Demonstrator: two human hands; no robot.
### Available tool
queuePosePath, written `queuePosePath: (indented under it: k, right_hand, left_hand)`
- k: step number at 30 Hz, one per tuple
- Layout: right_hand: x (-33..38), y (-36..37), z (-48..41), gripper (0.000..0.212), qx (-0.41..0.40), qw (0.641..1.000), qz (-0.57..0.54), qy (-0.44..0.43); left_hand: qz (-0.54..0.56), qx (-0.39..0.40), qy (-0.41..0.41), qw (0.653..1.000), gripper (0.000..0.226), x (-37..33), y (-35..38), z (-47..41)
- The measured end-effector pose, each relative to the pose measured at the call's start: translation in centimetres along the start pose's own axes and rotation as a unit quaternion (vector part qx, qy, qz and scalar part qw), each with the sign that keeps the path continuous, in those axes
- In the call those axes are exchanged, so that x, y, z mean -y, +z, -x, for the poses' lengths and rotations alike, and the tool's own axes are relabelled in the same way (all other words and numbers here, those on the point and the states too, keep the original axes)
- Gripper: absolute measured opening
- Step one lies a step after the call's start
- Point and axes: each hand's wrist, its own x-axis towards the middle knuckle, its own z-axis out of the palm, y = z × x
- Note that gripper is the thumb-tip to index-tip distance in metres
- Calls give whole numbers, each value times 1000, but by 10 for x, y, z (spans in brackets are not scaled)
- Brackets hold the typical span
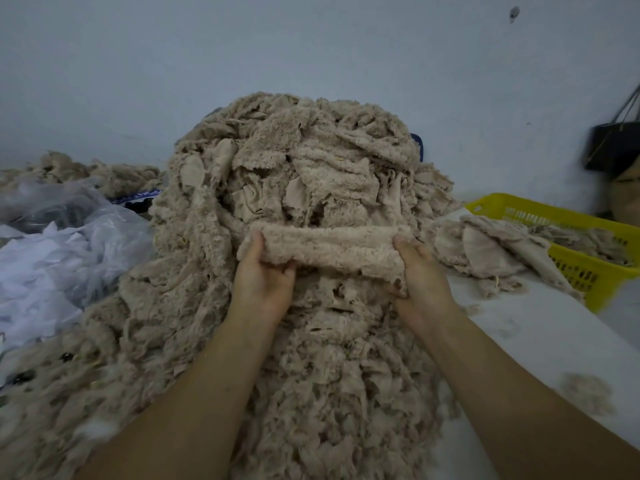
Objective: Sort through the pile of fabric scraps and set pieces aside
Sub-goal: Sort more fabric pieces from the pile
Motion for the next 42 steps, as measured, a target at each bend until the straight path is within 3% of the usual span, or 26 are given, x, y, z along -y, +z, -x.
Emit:
queuePosePath:
  k: [2,4,6,8,10,11,13,15,18,21,24,26,30,33,38,42]
  right_hand:
    - [0,-2,-2,13,-18,999,24,-30]
    - [-1,0,-3,11,-10,995,78,-65]
    - [-6,6,-1,10,30,992,92,-82]
    - [-11,14,5,20,95,990,74,-72]
    - [-12,20,11,38,132,990,44,-37]
    - [-11,21,12,47,142,989,33,-32]
    - [-12,20,11,55,155,985,61,-52]
    - [-14,19,12,43,141,976,126,-104]
    - [-16,17,12,18,89,948,228,-204]
    - [-12,12,10,21,115,940,247,-206]
    - [-16,11,13,25,213,927,271,-152]
    - [-22,12,15,39,263,911,291,-129]
    - [-22,13,13,57,253,886,359,-146]
    - [-23,11,9,41,212,865,413,-191]
    - [-24,12,7,32,137,909,344,-190]
    - [-15,14,4,24,95,979,157,-87]
  left_hand:
    - [-59,19,6,998,30,3,1,1]
    - [-213,49,31,975,31,11,4,7]
    - [-380,99,86,916,32,22,7,17]
    - [-512,203,134,824,31,30,8,27]
    - [-571,305,134,750,22,39,10,32]
    - [-583,310,142,738,21,40,8,30]
    - [-584,260,171,749,15,39,4,22]
    - [-573,205,158,778,16,37,-1,19]
    - [-482,120,59,866,29,32,2,19]
    - [-351,139,-34,925,25,24,11,20]
    - [-288,199,-117,929,37,20,13,26]
    - [-252,229,-151,928,47,17,13,28]
    - [-163,237,-144,947,38,3,15,27]
    - [-84,221,-147,960,38,-2,12,22]
    - [-53,249,-153,955,41,0,6,19]
    - [-143,190,-144,961,48,6,10,16]
